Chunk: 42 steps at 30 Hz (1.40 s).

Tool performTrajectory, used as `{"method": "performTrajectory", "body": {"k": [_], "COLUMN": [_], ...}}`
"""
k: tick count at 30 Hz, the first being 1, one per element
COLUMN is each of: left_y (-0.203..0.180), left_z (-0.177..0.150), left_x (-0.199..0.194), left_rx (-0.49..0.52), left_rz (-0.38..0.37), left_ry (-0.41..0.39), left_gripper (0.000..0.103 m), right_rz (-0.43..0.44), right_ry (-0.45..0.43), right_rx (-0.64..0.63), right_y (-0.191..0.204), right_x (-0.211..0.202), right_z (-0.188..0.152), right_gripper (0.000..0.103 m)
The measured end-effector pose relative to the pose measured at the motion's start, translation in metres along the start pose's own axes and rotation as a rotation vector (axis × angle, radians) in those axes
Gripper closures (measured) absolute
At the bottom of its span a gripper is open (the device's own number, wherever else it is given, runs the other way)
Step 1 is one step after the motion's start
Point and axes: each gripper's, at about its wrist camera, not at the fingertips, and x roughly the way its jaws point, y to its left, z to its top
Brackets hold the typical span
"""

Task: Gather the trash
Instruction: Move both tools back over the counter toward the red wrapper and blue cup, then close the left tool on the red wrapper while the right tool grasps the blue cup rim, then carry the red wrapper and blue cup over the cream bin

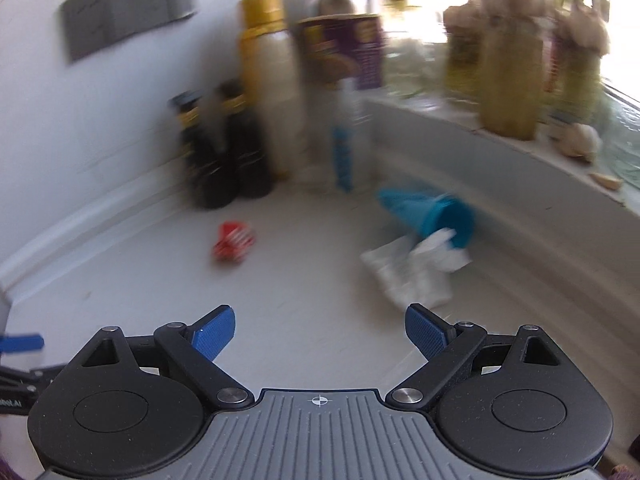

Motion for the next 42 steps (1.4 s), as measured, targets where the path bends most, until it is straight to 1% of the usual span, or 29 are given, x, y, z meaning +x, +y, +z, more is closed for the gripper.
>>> {"method": "performTrajectory", "body": {"k": [3,7,11,15,17,18,20,22,23,25,26,28,30,32,33,34,35,36,38,42], "left_y": [-0.010,-0.025,-0.041,-0.056,-0.063,-0.066,-0.071,-0.075,-0.076,-0.080,-0.082,-0.086,-0.089,-0.092,-0.092,-0.093,-0.093,-0.092,-0.091,-0.090], "left_z": [0.013,0.030,0.043,0.051,0.054,0.055,0.058,0.061,0.062,0.064,0.065,0.066,0.066,0.065,0.064,0.064,0.065,0.065,0.065,0.066], "left_x": [0.014,0.034,0.056,0.071,0.076,0.079,0.083,0.088,0.090,0.095,0.096,0.100,0.103,0.104,0.104,0.105,0.104,0.104,0.101,0.096], "left_rx": [-0.007,0.015,0.017,0.011,0.017,0.022,0.031,0.031,0.028,0.029,0.031,0.032,0.028,0.030,0.030,0.025,0.016,0.007,-0.005,-0.001], "left_rz": [-0.010,-0.013,-0.027,-0.039,-0.036,-0.036,-0.046,-0.059,-0.063,-0.065,-0.066,-0.072,-0.076,-0.058,-0.050,-0.043,-0.043,-0.043,-0.042,-0.042], "left_ry": [-0.014,-0.039,-0.054,-0.094,-0.119,-0.129,-0.141,-0.145,-0.146,-0.147,-0.148,-0.150,-0.150,-0.160,-0.162,-0.163,-0.163,-0.164,-0.166,-0.164], "left_gripper": [0.001,0.001,0.001,0.001,0.003,0.006,0.013,0.023,0.025,0.033,0.036,0.045,0.050,0.056,0.066,0.070,0.070,0.073,0.075,0.076], "right_rz": [-0.004,0.007,0.058,0.122,0.152,0.158,0.164,0.165,0.165,0.174,0.179,0.187,0.191,0.194,0.198,0.205,0.211,0.213,0.218,0.235], "right_ry": [-0.013,-0.035,-0.041,-0.039,-0.038,-0.040,-0.046,-0.048,-0.047,-0.046,-0.044,-0.041,-0.044,-0.054,-0.060,-0.065,-0.069,-0.075,-0.089,-0.120], "right_rx": [0.058,0.134,0.243,0.336,0.372,0.383,0.395,0.407,0.414,0.430,0.440,0.456,0.461,0.460,0.461,0.460,0.458,0.455,0.446,0.422], "right_y": [-0.023,-0.050,-0.075,-0.093,-0.099,-0.100,-0.103,-0.105,-0.106,-0.109,-0.110,-0.113,-0.114,-0.114,-0.115,-0.115,-0.115,-0.115,-0.113,-0.109], "right_x": [0.005,0.011,0.023,0.035,0.041,0.043,0.047,0.052,0.054,0.058,0.061,0.065,0.067,0.069,0.069,0.070,0.071,0.071,0.070,0.063], "right_z": [0.014,0.030,0.041,0.042,0.040,0.038,0.037,0.037,0.036,0.035,0.034,0.033,0.032,0.032,0.032,0.032,0.032,0.032,0.033,0.036], "right_gripper": [0.009,0.009,0.009,0.009,0.011,0.011,0.015,0.026,0.029,0.043,0.046,0.060,0.068,0.074,0.079,0.085,0.088,0.092,0.093,0.099]}}
